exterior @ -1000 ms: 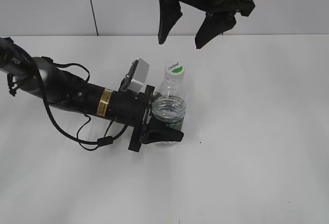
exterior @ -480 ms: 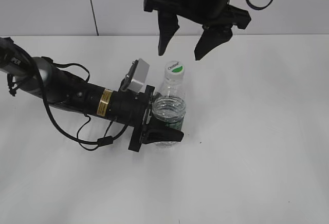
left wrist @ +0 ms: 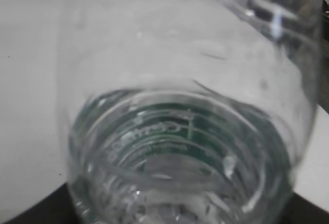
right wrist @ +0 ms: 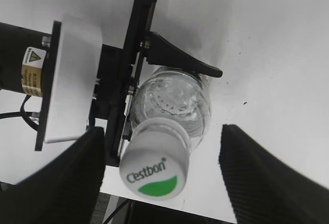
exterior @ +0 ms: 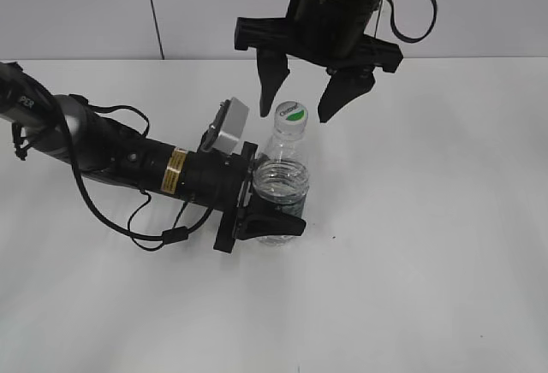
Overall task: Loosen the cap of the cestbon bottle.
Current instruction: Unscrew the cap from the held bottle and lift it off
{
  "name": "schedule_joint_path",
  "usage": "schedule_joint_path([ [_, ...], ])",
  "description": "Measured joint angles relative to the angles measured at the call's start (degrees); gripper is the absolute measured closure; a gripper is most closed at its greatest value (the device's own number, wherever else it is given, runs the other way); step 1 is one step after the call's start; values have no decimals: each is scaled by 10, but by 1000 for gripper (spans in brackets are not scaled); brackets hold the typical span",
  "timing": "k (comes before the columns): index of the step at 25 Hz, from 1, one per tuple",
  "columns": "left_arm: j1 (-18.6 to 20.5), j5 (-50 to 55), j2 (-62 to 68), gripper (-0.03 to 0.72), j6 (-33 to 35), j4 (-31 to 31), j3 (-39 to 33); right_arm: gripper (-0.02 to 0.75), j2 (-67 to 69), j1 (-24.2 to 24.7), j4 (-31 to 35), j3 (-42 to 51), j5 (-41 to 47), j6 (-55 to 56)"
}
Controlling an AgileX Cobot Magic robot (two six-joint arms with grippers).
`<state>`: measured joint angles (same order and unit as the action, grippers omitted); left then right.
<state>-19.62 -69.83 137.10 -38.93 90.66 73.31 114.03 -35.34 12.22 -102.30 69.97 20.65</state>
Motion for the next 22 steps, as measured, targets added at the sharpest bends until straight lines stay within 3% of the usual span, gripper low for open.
schedule_joint_path([
  [7, 0, 0, 0, 284, 0, 0, 0, 221, 3, 0, 3, 0, 0, 0],
  [18, 0, 0, 0, 284, 0, 0, 0, 335, 3, 0, 9, 0, -1, -1],
  [22, 0, 0, 0, 284, 0, 0, 0, 424, 3, 0, 13, 0, 0, 0],
])
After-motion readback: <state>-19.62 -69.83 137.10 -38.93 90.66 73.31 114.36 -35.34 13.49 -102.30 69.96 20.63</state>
